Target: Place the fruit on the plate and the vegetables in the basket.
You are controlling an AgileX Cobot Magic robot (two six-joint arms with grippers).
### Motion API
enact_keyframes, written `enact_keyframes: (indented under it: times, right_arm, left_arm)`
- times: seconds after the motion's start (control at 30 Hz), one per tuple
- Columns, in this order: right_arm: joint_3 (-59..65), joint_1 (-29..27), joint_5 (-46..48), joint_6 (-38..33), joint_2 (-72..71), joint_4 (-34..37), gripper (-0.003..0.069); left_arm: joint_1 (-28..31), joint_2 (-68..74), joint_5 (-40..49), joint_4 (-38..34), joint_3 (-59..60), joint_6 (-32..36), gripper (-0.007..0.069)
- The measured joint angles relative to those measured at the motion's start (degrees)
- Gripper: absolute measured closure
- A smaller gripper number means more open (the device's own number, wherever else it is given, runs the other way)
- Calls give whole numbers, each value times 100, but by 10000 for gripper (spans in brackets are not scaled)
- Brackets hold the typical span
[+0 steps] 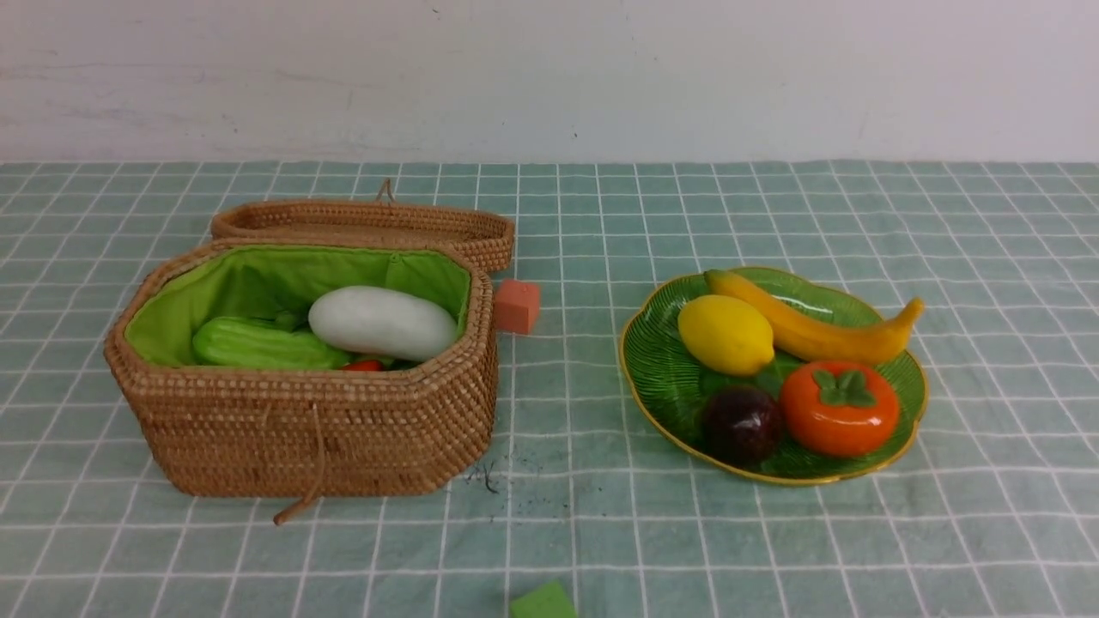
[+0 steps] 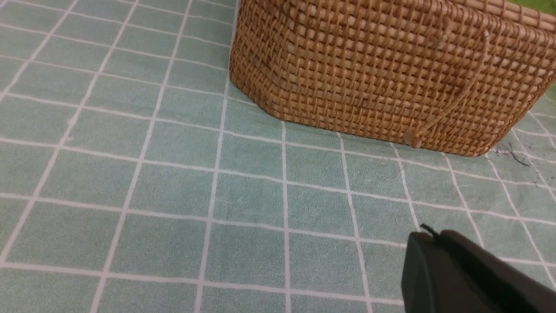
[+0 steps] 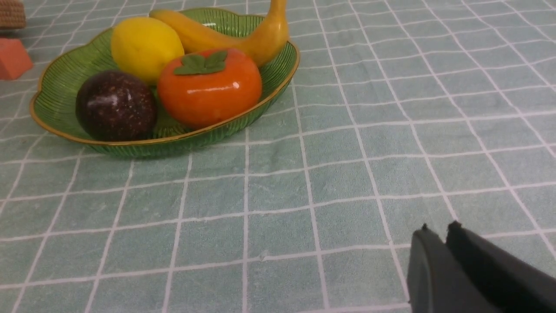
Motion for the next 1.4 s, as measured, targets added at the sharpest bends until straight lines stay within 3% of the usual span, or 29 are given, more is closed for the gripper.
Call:
enact_keyframes:
  times: [1.4]
  right_arm:
    - [1, 0, -6, 4, 0, 0, 543]
  left_arm:
    - [0, 0, 0, -14, 0, 0, 638]
